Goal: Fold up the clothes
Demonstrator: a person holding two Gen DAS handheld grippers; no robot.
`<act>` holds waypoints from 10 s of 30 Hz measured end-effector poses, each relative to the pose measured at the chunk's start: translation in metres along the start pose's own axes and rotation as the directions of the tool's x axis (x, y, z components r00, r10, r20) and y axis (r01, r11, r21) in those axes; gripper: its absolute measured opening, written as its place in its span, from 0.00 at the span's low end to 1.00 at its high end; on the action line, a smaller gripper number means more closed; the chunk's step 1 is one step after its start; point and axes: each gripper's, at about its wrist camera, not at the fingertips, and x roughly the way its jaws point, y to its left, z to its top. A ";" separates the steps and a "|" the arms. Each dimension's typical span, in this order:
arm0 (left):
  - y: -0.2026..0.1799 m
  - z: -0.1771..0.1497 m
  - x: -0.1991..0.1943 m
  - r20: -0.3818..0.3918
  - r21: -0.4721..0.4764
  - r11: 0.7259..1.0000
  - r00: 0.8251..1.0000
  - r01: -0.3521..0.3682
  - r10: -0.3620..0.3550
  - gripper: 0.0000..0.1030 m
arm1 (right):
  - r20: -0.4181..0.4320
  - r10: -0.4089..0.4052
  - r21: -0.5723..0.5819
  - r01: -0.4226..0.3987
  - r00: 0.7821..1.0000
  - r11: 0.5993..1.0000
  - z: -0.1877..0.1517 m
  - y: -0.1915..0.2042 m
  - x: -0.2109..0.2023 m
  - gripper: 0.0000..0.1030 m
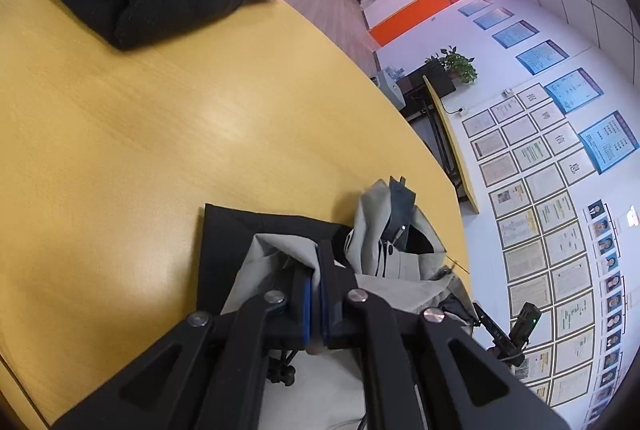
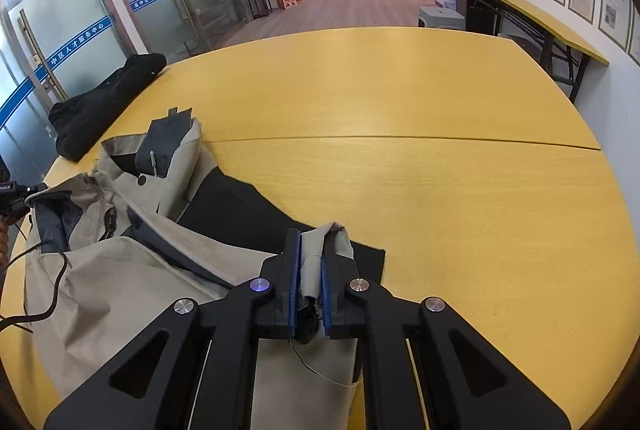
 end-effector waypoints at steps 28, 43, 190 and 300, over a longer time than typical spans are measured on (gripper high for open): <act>-0.017 -0.037 0.002 0.028 0.544 0.818 0.979 -0.186 0.204 0.87 | 0.097 0.060 -0.094 -0.051 0.994 0.994 -0.005 -0.034 -0.019 1.00; -0.014 0.019 0.065 -0.062 0.511 0.858 0.994 -0.047 0.092 0.40 | 0.113 0.177 -0.006 -0.178 0.978 0.984 0.011 -0.035 0.021 0.06; -0.192 -0.216 0.164 -0.343 0.939 0.029 0.932 0.342 0.117 0.95 | 0.334 0.180 -0.207 -0.114 0.925 0.972 -0.196 0.210 -0.242 0.09; -0.155 -0.098 0.120 -0.460 0.887 -0.003 0.886 0.461 0.052 0.94 | -0.005 0.273 -0.408 -0.251 0.962 0.878 -0.312 0.227 -0.187 0.60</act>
